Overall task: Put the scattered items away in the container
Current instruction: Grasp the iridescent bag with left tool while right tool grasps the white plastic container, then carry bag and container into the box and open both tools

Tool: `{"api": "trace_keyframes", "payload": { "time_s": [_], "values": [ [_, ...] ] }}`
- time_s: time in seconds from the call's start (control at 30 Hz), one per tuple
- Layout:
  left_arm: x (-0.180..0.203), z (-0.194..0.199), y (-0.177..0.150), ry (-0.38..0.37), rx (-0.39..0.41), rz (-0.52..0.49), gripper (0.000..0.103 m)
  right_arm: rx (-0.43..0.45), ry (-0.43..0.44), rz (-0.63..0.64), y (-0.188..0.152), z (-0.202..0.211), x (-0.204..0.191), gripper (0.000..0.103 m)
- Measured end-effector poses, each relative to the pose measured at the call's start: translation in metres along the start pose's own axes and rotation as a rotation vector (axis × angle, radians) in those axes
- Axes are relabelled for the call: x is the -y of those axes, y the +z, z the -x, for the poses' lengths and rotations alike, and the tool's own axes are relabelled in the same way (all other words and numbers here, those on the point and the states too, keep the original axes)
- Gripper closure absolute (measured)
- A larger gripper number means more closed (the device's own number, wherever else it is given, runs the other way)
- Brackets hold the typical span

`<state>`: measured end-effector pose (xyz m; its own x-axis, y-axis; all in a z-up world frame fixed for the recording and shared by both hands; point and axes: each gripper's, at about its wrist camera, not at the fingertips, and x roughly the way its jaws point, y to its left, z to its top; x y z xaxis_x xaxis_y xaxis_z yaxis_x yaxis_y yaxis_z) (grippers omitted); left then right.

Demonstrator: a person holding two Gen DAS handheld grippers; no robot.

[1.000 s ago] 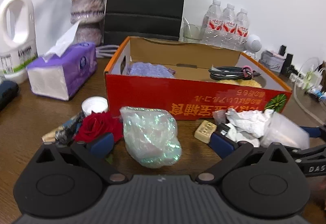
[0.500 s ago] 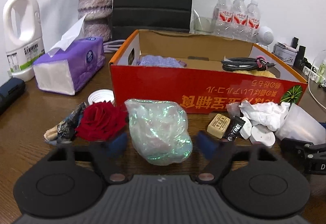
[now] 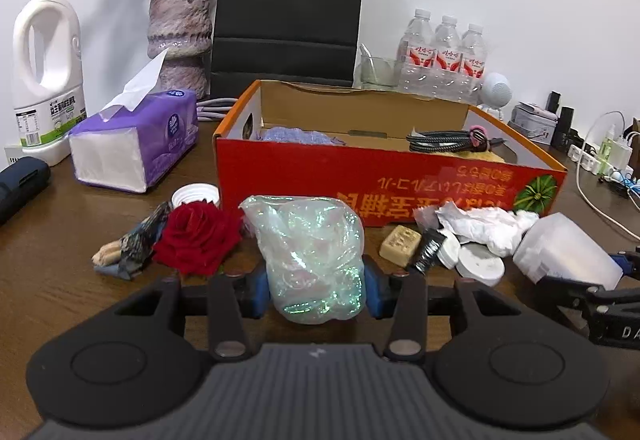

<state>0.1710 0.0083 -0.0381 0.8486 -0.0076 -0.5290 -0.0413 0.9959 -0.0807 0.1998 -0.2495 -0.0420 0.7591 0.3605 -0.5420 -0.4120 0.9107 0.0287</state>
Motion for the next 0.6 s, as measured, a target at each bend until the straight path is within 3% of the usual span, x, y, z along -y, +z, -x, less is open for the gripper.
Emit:
{"api": "trace_keyframes", "payload": {
  "time_s": [0.33, 0.6],
  "values": [
    [0.005, 0.034, -0.021, -0.092, -0.022, -0.047, 0.057, 0.045, 0.009, -0.040, -0.013, 0.038, 0.000, 0.039],
    [0.010, 0.049, 0.003, -0.146, 0.046, -0.055, 0.057, 0.093, 0.025, -0.057, 0.007, 0.044, 0.002, 0.039]
  ]
}}
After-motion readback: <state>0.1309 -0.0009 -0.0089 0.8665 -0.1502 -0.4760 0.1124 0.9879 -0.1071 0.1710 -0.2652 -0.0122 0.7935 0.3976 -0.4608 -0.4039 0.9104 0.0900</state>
